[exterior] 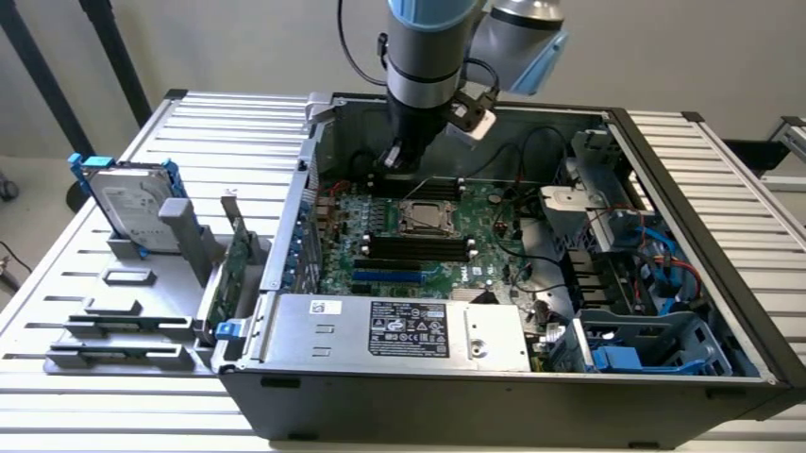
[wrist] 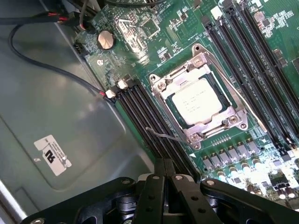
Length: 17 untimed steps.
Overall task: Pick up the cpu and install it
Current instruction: 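Install the first cpu locking lever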
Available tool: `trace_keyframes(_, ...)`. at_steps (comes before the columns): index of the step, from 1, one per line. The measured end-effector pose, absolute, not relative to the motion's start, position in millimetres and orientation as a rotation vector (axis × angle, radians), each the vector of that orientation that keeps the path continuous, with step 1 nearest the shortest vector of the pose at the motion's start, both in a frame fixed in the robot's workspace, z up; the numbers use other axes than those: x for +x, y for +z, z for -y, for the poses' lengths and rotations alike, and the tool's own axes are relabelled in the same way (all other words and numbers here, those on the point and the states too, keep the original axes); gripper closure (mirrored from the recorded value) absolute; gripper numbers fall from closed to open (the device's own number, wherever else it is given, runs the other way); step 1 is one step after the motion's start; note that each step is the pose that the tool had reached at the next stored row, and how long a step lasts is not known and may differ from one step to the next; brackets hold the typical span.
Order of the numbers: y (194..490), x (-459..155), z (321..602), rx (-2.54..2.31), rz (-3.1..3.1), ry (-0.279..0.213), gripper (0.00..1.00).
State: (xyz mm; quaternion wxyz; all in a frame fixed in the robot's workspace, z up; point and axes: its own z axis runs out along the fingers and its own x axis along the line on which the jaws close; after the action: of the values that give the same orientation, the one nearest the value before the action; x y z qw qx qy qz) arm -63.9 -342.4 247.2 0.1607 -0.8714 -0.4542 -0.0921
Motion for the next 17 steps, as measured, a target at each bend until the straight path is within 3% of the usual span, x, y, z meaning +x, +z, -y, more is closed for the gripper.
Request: trace_keyframes(17, 222, -73, 344, -2.512, 1.268, -0.276, 0.89)
